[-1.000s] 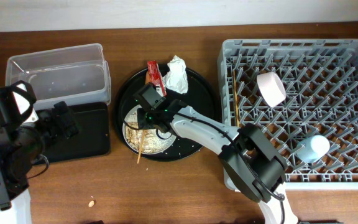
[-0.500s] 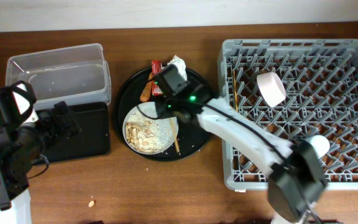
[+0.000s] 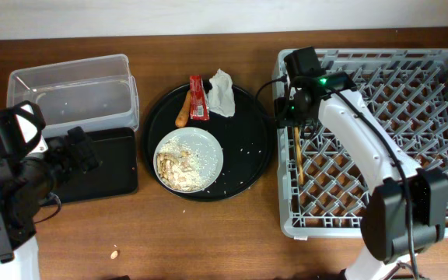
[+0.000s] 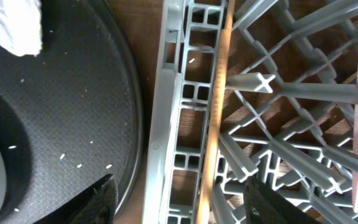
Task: Sort waste into correct bins and load items into the dishwasher rack
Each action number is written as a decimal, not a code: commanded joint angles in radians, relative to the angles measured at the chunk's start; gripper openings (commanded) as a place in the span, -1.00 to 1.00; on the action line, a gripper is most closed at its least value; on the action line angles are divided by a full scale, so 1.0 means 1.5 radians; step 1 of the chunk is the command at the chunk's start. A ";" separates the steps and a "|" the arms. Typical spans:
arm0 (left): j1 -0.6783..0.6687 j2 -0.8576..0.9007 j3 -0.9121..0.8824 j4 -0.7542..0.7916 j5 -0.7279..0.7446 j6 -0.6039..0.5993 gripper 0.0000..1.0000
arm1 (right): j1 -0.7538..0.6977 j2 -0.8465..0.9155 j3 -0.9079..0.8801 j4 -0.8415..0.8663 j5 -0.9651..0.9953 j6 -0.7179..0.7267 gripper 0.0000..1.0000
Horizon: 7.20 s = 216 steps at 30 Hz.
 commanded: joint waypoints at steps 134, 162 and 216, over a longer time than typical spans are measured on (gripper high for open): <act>-0.050 0.595 0.122 0.362 -0.064 0.064 -0.15 | -0.137 -1.229 -1.031 0.583 -0.004 -0.136 0.96; -0.356 0.634 0.148 0.366 -0.032 0.026 -0.99 | -0.137 -1.229 -1.031 0.583 -0.004 -0.136 0.96; -0.033 0.419 -0.168 0.172 -0.092 -0.043 -0.80 | -0.137 -1.229 -1.031 0.583 -0.004 -0.136 0.96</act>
